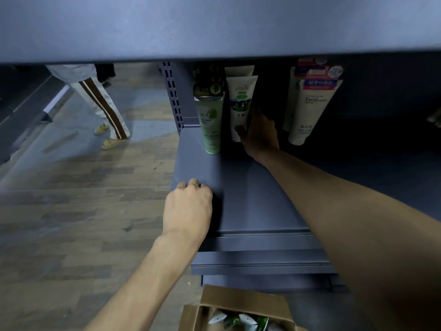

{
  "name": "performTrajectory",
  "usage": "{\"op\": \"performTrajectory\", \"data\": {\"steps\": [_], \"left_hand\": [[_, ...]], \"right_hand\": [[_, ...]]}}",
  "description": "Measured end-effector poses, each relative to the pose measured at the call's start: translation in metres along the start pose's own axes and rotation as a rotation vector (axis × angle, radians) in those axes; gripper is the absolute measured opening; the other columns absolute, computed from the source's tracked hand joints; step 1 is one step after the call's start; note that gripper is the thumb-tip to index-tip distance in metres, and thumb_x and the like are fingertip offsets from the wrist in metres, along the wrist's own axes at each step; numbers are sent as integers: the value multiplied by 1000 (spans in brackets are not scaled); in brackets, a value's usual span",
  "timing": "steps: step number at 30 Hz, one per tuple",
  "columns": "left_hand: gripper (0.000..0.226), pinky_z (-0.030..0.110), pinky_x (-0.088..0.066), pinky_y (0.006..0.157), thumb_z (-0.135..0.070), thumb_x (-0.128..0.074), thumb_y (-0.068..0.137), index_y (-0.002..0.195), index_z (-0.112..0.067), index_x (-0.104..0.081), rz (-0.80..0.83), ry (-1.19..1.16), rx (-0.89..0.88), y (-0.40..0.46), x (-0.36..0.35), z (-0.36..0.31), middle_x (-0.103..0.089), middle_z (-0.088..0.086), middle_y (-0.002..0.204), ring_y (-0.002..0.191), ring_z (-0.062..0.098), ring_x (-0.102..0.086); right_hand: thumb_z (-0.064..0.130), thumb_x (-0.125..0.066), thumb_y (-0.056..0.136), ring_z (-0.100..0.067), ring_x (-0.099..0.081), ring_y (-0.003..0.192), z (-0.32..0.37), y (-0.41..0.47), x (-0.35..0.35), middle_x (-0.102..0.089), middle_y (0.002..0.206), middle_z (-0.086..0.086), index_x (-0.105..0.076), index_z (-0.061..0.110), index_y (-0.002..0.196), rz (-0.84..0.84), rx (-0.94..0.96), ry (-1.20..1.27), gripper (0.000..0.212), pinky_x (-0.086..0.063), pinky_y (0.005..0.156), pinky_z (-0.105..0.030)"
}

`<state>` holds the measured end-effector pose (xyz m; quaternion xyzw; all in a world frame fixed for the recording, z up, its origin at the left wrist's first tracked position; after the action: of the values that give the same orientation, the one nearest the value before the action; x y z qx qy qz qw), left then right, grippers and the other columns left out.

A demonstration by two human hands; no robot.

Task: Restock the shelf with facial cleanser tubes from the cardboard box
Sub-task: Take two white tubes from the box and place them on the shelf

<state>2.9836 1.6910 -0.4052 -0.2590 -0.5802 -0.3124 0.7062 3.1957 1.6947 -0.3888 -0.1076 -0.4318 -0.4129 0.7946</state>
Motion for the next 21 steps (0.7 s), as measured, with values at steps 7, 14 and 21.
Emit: {"op": "performTrajectory", "data": {"steps": [7, 14, 21], "left_hand": [[30, 32, -46, 76, -2, -41, 92, 116, -11, -57, 16, 42, -19, 1, 0, -6, -57, 8, 120, 110, 27, -56], [30, 34, -49, 79, -3, -49, 89, 116, -13, -59, 63, -39, -32, -6, 6, 0, -55, 6, 124, 106, 27, -62], [33, 35, -42, 69, -12, -55, 84, 117, -14, -52, -28, -151, -66, -33, 45, -17, -52, 7, 121, 106, 29, -59]], "right_hand": [[32, -67, 89, -36, -50, 122, 0, -14, 7, -55, 131, -16, -46, 5, 131, 30, -41, 6, 54, -43, 92, -37], [40, -60, 93, -34, -53, 118, 6, -86, 41, -53, 136, -14, -43, 5, 140, 133, 102, -240, 60, -46, 89, -37], [33, -64, 91, -28, -58, 117, 4, -151, 97, -58, 133, -11, -41, 11, 143, 123, 88, -212, 60, -49, 95, -41]]}}
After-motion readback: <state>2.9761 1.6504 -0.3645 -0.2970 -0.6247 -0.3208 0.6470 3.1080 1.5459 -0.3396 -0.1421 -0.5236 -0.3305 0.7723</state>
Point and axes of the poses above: each hand's wrist, its own y-axis towards the middle knuckle, its own x-axis out of the back of the hand, z = x × y, the point moved 10 cm from there along y, towards the middle knuckle
